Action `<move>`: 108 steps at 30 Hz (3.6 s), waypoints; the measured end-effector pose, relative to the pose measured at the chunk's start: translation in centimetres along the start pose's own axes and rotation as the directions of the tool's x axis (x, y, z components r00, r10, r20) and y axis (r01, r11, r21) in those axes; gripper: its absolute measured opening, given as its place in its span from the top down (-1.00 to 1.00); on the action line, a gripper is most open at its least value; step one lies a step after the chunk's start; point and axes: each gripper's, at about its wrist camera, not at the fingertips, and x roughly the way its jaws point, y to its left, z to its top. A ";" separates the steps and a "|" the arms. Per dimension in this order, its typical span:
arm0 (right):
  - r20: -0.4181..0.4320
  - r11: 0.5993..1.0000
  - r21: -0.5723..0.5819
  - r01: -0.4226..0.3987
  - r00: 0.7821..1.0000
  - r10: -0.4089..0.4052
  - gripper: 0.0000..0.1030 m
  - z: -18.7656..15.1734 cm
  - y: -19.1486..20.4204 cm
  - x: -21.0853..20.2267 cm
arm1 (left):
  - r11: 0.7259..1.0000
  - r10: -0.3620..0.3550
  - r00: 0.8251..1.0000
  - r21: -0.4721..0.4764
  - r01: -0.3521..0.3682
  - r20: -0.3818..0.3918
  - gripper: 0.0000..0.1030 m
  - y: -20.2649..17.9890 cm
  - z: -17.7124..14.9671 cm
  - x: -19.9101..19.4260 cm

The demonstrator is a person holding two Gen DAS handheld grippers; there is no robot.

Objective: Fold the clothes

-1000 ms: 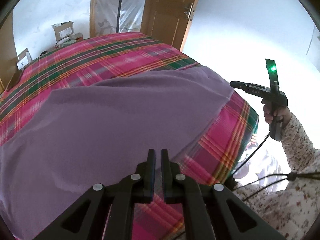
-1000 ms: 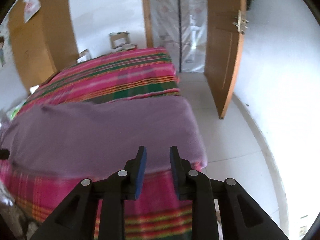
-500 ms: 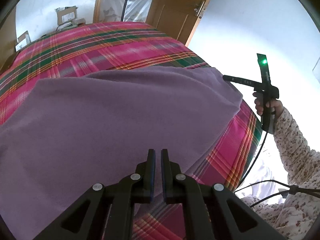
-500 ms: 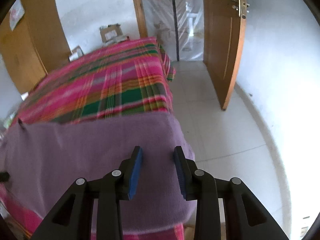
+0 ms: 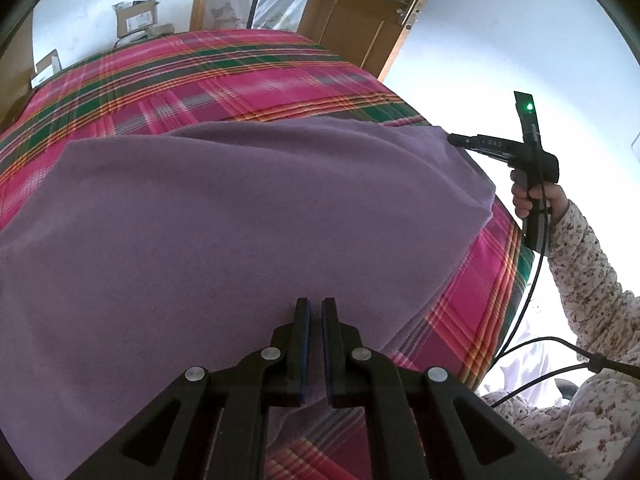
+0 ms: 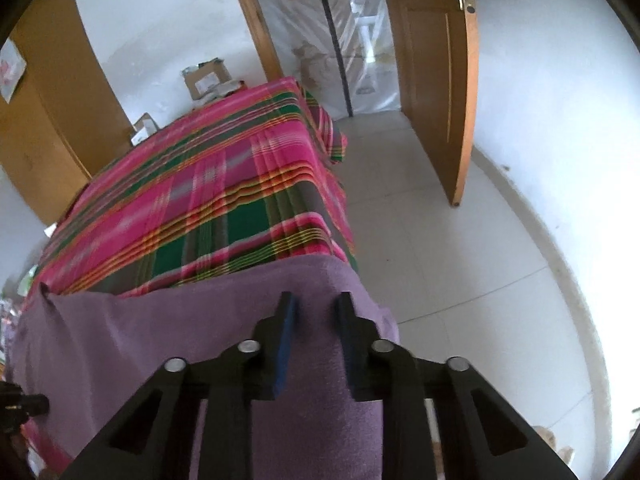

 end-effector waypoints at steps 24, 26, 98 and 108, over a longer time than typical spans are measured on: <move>0.032 0.973 0.005 0.230 0.973 -0.230 0.47 -0.1 1.3 -1.1 | 0.997 -0.017 0.998 -0.068 0.022 0.061 0.83 2.1 -2.6 -2.0; 0.055 0.977 -0.015 0.215 0.975 -0.214 0.46 -0.5 2.4 -1.9 | 0.995 -0.014 0.997 -0.095 0.022 0.077 0.81 2.9 -3.4 -2.7; -0.214 0.560 -0.676 -0.479 0.855 0.473 0.35 -19.3 41.1 -5.1 | 0.722 0.382 0.875 -0.687 -0.082 0.298 0.94 24.4 -17.2 -17.2; -0.250 0.406 -0.755 -0.515 0.799 0.547 0.36 -20.8 47.3 -5.9 | 0.691 0.386 0.860 -0.722 -0.030 0.335 0.94 25.8 -18.0 -18.6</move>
